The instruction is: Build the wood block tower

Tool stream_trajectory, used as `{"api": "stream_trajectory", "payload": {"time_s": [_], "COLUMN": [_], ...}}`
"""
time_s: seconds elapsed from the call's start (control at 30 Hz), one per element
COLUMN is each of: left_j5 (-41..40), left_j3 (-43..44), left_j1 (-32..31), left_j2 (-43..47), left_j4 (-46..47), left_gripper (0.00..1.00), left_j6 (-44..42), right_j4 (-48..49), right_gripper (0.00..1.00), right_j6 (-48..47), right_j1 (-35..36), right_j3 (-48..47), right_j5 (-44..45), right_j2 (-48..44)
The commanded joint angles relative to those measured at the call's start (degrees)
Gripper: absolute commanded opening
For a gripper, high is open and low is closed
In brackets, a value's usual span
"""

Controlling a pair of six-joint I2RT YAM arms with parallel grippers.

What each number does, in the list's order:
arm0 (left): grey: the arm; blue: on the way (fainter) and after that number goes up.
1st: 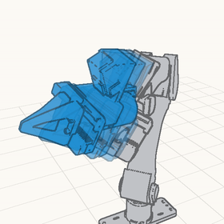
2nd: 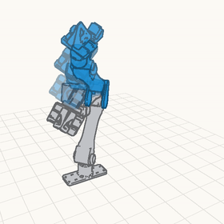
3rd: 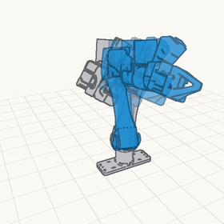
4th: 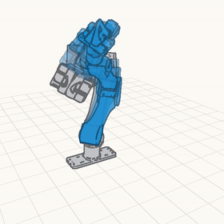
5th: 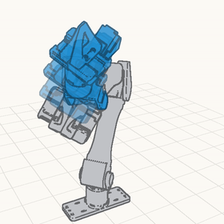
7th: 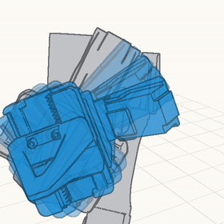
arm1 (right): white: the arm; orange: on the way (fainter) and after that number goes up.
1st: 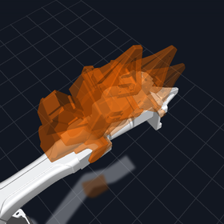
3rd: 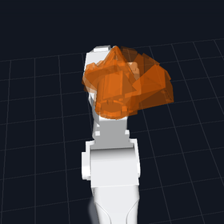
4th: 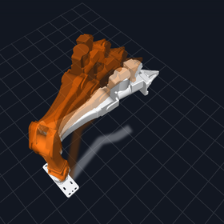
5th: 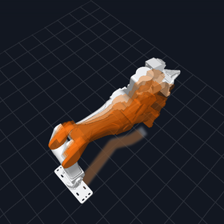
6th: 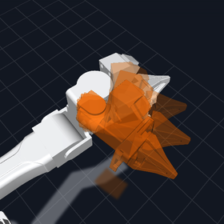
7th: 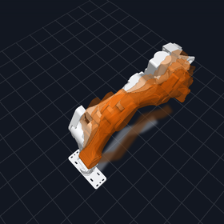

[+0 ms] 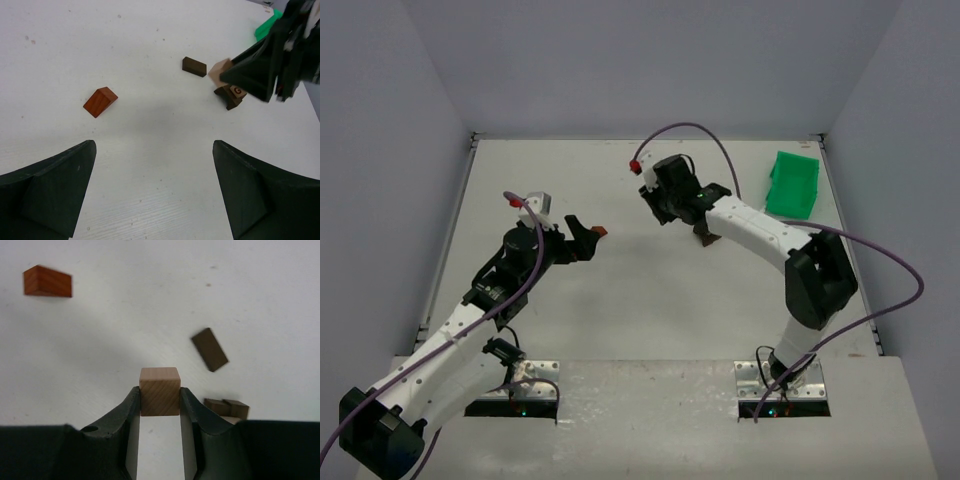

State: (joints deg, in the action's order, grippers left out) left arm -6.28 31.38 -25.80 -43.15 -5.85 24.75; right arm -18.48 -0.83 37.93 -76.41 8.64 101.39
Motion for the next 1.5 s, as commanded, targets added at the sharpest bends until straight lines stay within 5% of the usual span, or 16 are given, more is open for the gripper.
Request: {"api": "stream_trajectory", "payload": {"time_s": [0.0, 0.37, 1.47], "left_j5": [-0.57, -0.51, -0.06], "left_j3": [0.09, 0.24, 0.18], "left_j1": [0.17, 0.14, 0.21], "left_j2": [1.23, 0.48, 0.26], "left_j4": [1.54, 1.78, 1.99], "left_gripper": [1.0, 1.0, 1.0], "left_j6": [0.56, 0.56, 0.38], "right_j4": [-1.32, -1.25, -0.43], "right_gripper": [0.17, 0.19, 0.32], "right_j6": [2.11, -3.19, -6.29], "right_j1": [-8.81, -15.88, -16.04], "right_j3": [3.02, 7.6, 10.24], "right_j5": [2.71, -1.37, -0.15], "right_j2": [-5.84, -7.95, -4.48]}}
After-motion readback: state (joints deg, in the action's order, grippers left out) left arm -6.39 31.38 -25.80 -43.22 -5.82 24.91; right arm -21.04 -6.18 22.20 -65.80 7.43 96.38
